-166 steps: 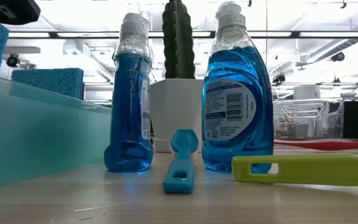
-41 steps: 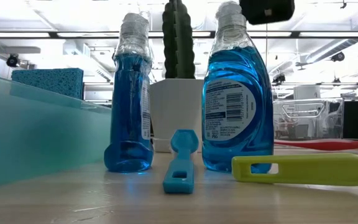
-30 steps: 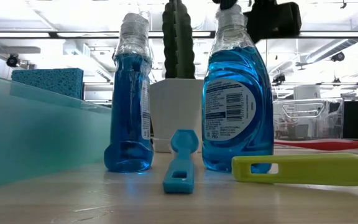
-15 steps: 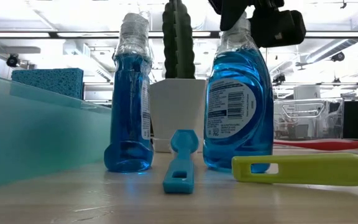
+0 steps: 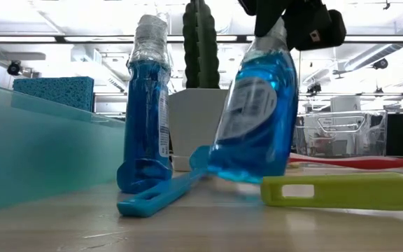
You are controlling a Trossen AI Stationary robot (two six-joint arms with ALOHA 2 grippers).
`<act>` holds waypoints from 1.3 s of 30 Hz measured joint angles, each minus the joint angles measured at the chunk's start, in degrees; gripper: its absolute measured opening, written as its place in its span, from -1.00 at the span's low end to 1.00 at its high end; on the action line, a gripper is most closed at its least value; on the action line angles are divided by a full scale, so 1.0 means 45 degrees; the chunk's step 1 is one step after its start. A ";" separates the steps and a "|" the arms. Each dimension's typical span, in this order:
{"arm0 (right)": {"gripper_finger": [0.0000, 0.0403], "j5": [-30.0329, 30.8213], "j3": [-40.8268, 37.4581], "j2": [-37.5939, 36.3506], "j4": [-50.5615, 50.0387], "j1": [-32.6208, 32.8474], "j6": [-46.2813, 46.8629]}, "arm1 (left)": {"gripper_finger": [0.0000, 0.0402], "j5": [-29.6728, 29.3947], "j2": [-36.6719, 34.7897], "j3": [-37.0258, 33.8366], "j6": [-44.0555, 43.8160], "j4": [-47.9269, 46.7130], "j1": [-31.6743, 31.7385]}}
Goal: Pick & Place Kitchen Sink Supplies
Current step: Put the blue dishwashing liquid bottle into the right transparent bin
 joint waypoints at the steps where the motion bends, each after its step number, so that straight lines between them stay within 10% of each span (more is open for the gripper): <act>1: -0.31 -0.0011 0.0107 -0.0090 -0.0302 -0.0043 0.0026 | -0.23 0.0000 0.0000 0.0000 0.0000 -0.0006 0.0000; 25: -0.31 0.1867 0.5776 -0.1356 -0.9811 -0.3069 -0.1992 | -0.23 -0.0026 0.0000 -0.0005 0.0028 0.0087 0.0005; 39: -0.30 0.2989 0.6681 -0.3224 -0.9796 -0.7445 -0.2797 | -0.23 0.0010 0.0000 -0.0004 -0.0376 0.0132 0.0005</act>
